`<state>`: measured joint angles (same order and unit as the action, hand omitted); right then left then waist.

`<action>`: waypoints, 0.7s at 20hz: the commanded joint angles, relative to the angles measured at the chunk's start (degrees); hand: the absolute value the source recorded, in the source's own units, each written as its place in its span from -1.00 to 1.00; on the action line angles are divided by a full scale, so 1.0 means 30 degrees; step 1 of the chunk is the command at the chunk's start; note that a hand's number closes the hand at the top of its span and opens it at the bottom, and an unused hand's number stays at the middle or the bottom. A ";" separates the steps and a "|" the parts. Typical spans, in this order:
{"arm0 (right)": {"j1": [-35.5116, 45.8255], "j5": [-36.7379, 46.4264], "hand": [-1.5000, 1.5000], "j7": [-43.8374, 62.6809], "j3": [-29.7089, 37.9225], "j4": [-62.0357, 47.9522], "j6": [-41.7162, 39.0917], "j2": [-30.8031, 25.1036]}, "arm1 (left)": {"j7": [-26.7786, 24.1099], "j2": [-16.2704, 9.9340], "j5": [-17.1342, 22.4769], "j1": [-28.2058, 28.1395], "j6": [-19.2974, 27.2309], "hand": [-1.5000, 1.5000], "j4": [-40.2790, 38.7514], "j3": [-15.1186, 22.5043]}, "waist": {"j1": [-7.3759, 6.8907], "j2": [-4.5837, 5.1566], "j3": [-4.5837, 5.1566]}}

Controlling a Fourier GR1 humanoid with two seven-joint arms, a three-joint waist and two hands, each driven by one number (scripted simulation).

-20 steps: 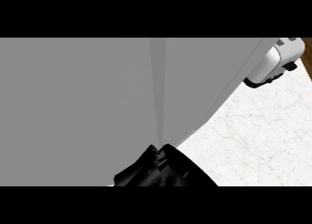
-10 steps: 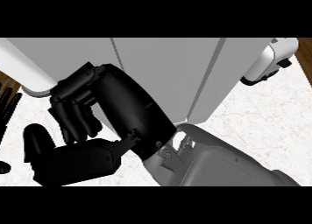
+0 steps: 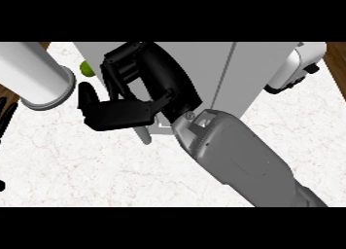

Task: Pick up the wine, place it into the cabinet and close the cabinet

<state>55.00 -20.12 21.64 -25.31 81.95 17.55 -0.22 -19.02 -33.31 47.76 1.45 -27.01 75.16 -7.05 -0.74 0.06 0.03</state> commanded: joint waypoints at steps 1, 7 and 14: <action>0.0471 0.0282 1.00 -0.1535 0.1435 -0.2873 -0.1482 0.0068 | 0.0850 0.0286 0.0161 0.0729 0.0282 -1.00 0.0145 -0.0160 | 0.0041 0.0027 -0.0007; 0.0963 0.0164 1.00 -0.2100 0.2634 -0.4213 -0.3093 -0.1099 | 0.0473 0.0394 -0.0157 0.0208 -0.0469 -1.00 -0.0138 -0.0590 | -0.0003 0.0029 -0.0005; 0.0475 0.0739 1.00 -0.3663 0.2683 -0.5628 -0.3624 -0.1518 | 0.0498 0.0688 -0.0822 0.1218 -0.0303 -1.00 -0.0699 -0.0189 | 0.0141 0.0140 0.0007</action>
<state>55.21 -19.95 10.77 -21.75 72.57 4.92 -1.05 -18.30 -31.81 46.33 2.94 -28.84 73.76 -8.49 -1.41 -1.86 0.71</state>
